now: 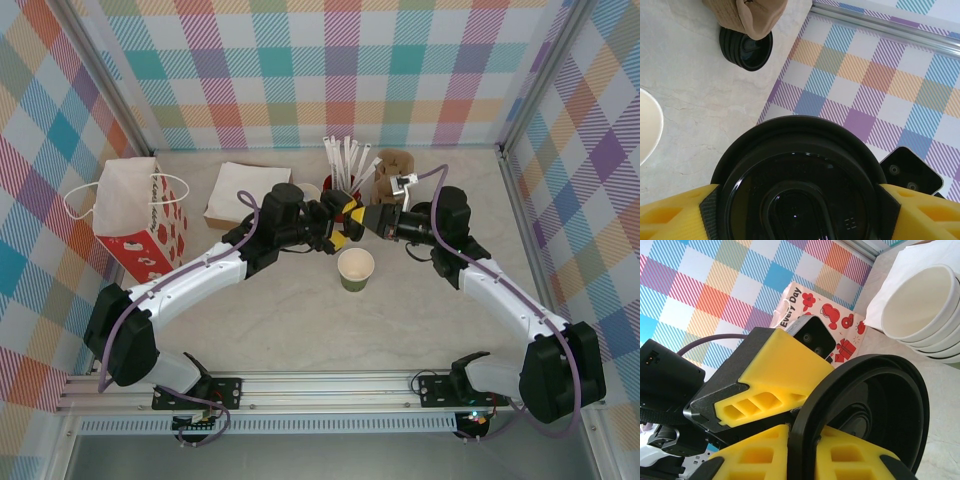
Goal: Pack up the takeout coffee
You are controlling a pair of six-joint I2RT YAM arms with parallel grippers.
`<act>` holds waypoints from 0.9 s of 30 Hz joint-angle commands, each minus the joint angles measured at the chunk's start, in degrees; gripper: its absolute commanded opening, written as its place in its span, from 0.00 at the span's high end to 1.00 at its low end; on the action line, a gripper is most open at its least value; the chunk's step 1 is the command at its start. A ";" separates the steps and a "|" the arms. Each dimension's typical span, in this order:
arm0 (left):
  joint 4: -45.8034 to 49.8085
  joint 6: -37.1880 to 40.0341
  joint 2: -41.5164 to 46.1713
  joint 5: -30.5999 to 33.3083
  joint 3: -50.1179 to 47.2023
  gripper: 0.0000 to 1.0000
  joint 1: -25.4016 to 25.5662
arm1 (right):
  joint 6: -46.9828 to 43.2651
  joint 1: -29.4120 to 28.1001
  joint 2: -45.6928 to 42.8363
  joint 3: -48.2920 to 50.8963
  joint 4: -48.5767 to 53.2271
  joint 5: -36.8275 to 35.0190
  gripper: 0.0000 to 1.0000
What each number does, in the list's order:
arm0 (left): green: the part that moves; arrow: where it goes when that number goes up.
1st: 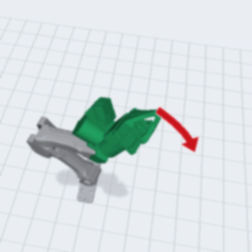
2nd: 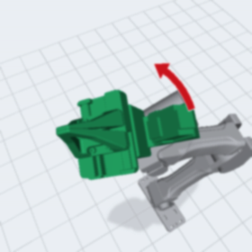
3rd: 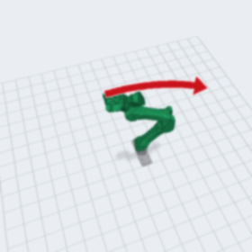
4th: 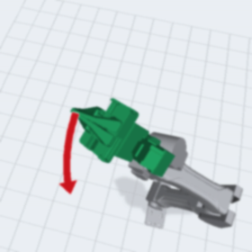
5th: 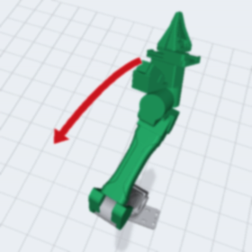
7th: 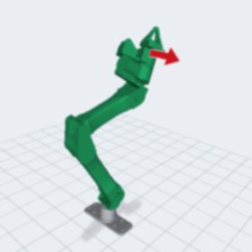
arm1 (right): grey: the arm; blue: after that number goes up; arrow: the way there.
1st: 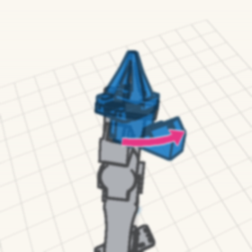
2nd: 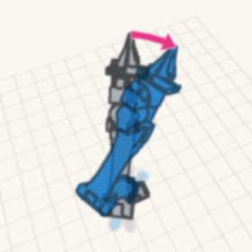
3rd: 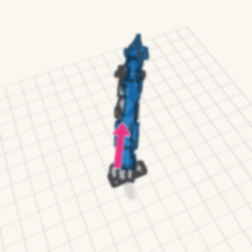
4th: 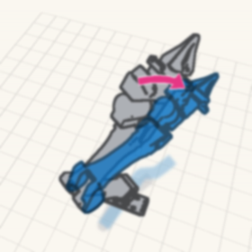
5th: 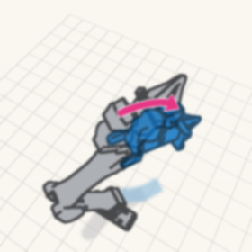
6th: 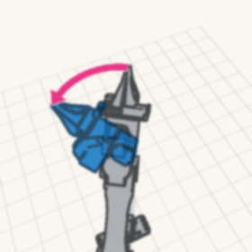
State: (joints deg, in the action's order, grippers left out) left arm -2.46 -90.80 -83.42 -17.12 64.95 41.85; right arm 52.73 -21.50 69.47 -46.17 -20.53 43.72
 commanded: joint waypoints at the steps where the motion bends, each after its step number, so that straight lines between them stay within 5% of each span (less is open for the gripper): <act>1: 0.06 2.77 1.32 -0.92 0.80 0.24 -0.12 | -2.65 -0.75 -1.17 1.33 3.49 0.24 0.80; 14: 17.79 15.83 0.69 5.38 5.36 0.27 -0.04 | -12.89 -0.49 -9.49 0.45 22.61 -5.88 0.49; 22: 33.31 27.31 -1.34 12.22 11.46 0.32 1.89 | -23.36 1.02 -12.91 -9.12 58.82 -34.25 0.36; 27: 39.68 32.22 -4.52 16.25 16.08 0.34 4.74 | -27.11 3.07 -10.04 -11.83 70.11 -46.50 0.25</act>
State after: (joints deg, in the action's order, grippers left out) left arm 30.00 -64.47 -85.95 -4.84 77.89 44.75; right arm 30.61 -19.40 57.93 -56.75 35.83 9.67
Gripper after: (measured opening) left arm 0.696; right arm 0.722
